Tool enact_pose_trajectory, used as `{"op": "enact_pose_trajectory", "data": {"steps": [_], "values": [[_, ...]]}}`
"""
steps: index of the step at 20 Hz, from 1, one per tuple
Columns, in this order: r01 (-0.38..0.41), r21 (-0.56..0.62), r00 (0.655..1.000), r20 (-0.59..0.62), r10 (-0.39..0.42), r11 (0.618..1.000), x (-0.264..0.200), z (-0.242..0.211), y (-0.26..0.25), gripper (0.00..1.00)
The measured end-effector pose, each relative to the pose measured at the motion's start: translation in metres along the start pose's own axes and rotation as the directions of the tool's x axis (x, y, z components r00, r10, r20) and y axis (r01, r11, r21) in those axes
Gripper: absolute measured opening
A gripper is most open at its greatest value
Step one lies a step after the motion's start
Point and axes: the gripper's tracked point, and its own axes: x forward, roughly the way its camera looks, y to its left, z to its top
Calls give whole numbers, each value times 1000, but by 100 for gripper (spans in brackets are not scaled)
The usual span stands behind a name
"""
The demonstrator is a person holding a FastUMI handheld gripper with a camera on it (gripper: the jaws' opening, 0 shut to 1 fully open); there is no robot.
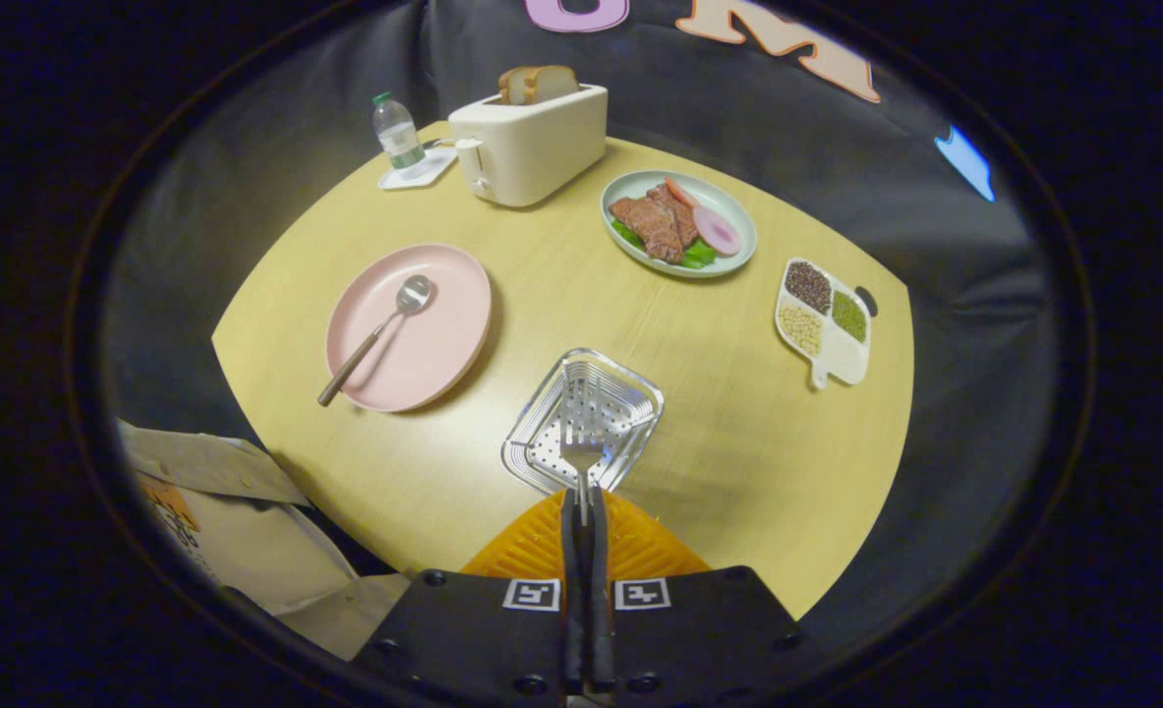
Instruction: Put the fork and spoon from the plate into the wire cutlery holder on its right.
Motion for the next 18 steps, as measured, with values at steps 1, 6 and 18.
{"op": "enact_pose_trajectory", "data": {"steps": [1, 6, 18], "values": [[-5, -1, 1000, -22, 5, 1000, 3, -1, 0, 6], [-3, -10, 995, -101, 2, 1000, 19, -4, -4, 6], [20, 86, 997, 67, -26, 996, 14, 25, 2, 79]]}}
